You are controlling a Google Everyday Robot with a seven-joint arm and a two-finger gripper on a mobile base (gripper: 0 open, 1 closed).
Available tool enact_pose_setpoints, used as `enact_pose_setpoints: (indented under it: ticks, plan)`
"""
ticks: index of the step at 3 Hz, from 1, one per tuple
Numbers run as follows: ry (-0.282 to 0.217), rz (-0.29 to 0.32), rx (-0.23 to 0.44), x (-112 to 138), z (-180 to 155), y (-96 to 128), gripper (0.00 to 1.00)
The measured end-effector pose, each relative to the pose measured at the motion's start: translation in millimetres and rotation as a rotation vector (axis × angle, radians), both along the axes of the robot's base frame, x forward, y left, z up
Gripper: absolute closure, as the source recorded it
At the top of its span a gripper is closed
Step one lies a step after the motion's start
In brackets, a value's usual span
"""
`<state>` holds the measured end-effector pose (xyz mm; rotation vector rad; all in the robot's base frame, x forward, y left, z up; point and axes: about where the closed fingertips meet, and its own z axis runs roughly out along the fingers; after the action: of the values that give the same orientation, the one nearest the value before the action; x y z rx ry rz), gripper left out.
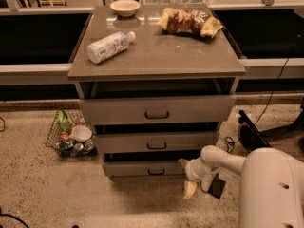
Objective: Open bottom drawer
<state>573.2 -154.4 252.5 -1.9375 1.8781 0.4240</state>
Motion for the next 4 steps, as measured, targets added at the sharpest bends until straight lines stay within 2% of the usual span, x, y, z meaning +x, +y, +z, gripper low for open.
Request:
enact_pose_setpoints:
  ticks: [1,2,4]
  plan:
    - [0.000,0.000,0.000,0.0,0.0,0.0,0.00]
    - [-0.015,0.021,-0.024,11.0,-11.9,-1.3,0.00]
    - [-0.045,0.112,-0.044,41.6,-44.6,-3.7,0.00]
